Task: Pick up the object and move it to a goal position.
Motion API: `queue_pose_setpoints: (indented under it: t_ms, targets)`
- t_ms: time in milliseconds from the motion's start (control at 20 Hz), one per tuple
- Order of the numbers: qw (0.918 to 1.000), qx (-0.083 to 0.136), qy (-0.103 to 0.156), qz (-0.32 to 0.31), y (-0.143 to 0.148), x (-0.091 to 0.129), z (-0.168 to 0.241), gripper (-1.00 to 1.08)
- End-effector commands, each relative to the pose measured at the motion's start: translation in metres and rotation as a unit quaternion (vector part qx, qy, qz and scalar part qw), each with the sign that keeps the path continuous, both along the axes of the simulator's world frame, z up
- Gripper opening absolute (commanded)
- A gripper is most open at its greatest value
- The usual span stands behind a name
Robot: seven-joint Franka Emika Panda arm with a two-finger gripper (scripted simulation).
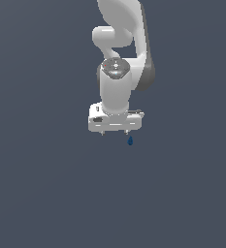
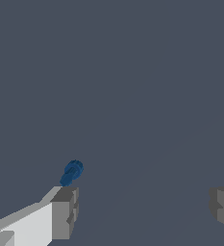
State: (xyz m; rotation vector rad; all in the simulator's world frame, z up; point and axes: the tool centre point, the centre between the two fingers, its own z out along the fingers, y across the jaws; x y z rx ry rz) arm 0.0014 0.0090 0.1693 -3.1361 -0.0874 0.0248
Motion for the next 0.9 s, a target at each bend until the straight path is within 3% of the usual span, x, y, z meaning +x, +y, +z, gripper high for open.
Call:
queue_pose_setpoints:
  t_ms: [0,850]
  targets:
    - [1.0000,0.000,0.000,0.000,0.0000,0.0000,0.0000,1.00]
    - [0.9999,0.010,0.009,0.006,0.0097,-0.0026,-0.0068,1.00]
